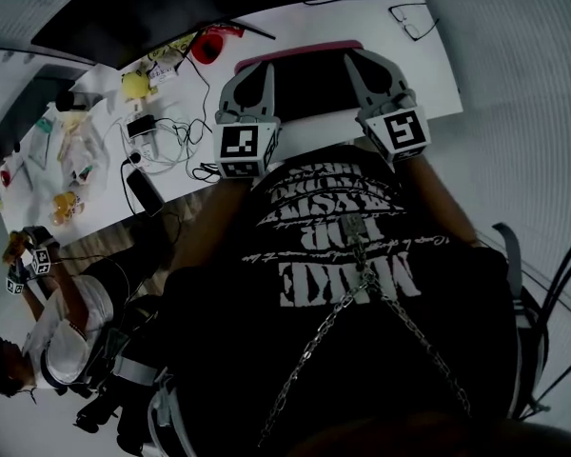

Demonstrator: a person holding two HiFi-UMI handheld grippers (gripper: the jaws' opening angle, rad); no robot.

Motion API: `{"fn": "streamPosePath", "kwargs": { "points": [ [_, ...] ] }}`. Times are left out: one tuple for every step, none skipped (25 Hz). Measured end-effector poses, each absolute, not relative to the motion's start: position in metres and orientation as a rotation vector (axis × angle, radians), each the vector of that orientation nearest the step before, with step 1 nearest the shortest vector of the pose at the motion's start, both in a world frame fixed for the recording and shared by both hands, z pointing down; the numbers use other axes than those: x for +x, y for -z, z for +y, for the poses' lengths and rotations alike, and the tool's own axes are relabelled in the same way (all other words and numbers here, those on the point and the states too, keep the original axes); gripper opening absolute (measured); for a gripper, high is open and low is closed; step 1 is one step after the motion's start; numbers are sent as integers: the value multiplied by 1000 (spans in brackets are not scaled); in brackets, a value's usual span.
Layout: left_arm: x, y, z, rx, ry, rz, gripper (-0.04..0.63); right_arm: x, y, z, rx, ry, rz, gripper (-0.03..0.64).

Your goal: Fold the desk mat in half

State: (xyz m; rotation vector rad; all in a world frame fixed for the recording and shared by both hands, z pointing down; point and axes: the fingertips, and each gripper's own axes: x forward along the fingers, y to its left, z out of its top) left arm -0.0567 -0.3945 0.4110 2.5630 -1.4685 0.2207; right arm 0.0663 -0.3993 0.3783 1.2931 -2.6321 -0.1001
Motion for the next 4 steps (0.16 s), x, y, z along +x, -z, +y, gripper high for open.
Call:
{"fn": "streamPosePath", "kwargs": {
  "points": [
    [-60,-410,-394,2561,-222,-1469,8,64,-379,-398,1297,91,-2629,0],
    [-62,-410,-394,2559,-223,-1470,8,63,-379,-397,1302,82,-2626,0],
    [-65,-409,-393,2558,-222,-1471,8,62,-380,-396,1307,76,-2623,0],
    [-68,-409,-392,2558,-222,-1473,8,61,-381,-394,1311,72,-2621,0]
  ]
}}
